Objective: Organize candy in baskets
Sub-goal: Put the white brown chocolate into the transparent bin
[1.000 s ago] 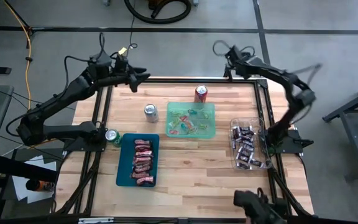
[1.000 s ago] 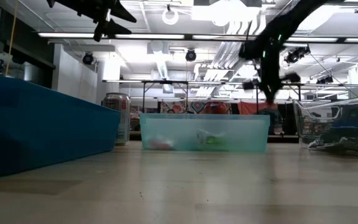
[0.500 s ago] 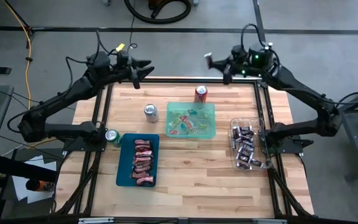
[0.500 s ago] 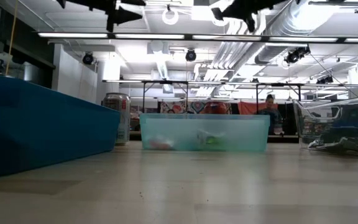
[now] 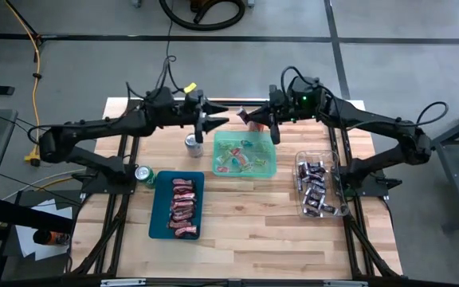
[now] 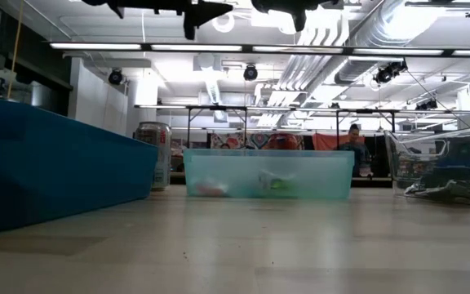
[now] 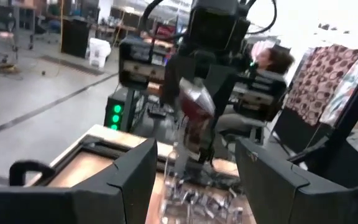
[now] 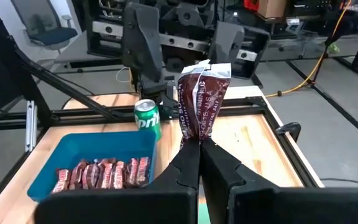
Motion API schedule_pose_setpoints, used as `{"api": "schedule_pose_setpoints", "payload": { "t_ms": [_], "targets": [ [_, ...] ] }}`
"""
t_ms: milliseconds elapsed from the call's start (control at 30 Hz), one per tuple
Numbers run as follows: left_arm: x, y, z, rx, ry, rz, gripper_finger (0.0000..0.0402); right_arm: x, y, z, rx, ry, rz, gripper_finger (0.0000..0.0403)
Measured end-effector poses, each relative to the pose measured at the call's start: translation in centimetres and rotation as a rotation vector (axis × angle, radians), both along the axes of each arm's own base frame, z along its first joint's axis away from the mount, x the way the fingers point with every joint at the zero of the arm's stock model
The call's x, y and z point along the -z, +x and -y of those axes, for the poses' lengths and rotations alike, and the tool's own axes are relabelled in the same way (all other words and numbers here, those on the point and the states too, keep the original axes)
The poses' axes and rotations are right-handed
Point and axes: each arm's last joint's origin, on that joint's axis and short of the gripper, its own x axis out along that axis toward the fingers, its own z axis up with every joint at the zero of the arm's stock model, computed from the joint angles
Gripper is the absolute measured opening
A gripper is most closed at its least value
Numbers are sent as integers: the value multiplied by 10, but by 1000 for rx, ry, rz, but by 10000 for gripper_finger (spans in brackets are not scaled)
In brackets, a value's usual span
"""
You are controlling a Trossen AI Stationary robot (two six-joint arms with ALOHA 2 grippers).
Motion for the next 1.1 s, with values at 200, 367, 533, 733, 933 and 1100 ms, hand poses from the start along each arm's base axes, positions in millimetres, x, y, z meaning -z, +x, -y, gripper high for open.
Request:
{"api": "schedule_pose_setpoints", "payload": {
  "t_ms": [200, 367, 533, 733, 933, 1100],
  "targets": [
    [0, 3, 4, 11, 5, 15, 203, 0, 0, 1, 3, -1, 1, 0],
    [-1, 2, 3, -10, 6, 20, 203, -1, -3, 0, 4, 4, -6, 0],
    [-1, 0, -4, -36, 6, 17, 203, -4, -27, -10, 23, 106, -97, 0],
    [0, -3, -12, -65, 5, 15, 203, 21, -77, -41, 34, 366, -564, 0],
    [0, -6, -21, -96, 5, 14, 203, 62, -111, -79, 106, 613, -912, 0],
    [0, -8, -24, -107, -20, 18, 203, 110, -130, -102, 170, 822, -1116, 0]
  ]
}}
